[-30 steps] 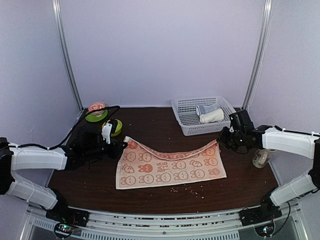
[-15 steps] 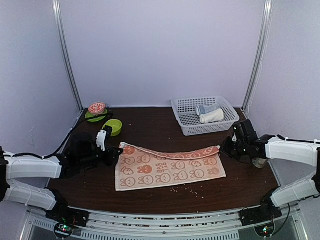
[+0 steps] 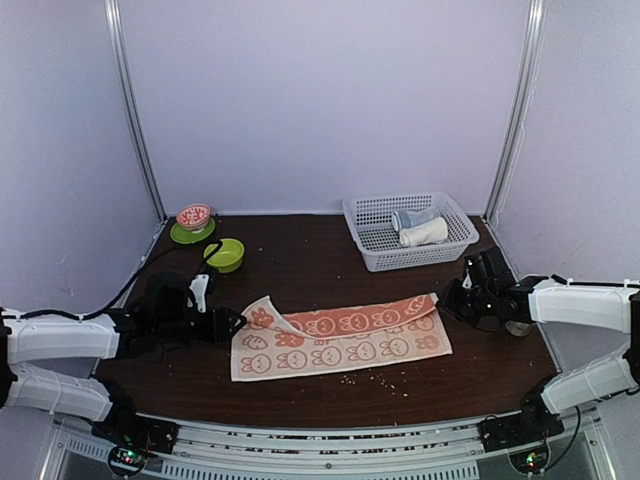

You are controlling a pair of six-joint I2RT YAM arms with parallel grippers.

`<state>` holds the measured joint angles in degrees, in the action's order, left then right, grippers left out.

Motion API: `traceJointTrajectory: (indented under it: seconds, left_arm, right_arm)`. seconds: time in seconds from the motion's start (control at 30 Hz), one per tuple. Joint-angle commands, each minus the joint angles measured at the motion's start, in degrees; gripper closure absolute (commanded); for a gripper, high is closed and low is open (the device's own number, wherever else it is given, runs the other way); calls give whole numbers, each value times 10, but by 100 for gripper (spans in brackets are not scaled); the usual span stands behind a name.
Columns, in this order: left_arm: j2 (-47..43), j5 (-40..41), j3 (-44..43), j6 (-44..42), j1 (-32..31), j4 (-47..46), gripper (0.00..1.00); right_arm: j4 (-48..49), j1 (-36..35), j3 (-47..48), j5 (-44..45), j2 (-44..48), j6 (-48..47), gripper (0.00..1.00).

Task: Roll the towels
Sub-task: Pick up the towel from the center of the board.

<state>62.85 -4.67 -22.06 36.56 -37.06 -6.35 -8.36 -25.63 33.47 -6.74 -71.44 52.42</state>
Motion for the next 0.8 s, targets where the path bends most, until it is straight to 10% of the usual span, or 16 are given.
traceJointTrajectory:
  seconds: [0.0, 0.37, 0.77]
  left_arm:
    - [-26, 22, -46, 133, 3, 94, 39]
    - [197, 7, -269, 326, -20, 227, 46]
    - [361, 25, -433, 476, -2, 364, 28]
  right_arm:
    - [10, 1, 7, -7, -2, -5, 100]
    - [29, -4, 4, -26, -24, -11, 100]
    - [22, -5, 5, -40, -15, -37, 100]
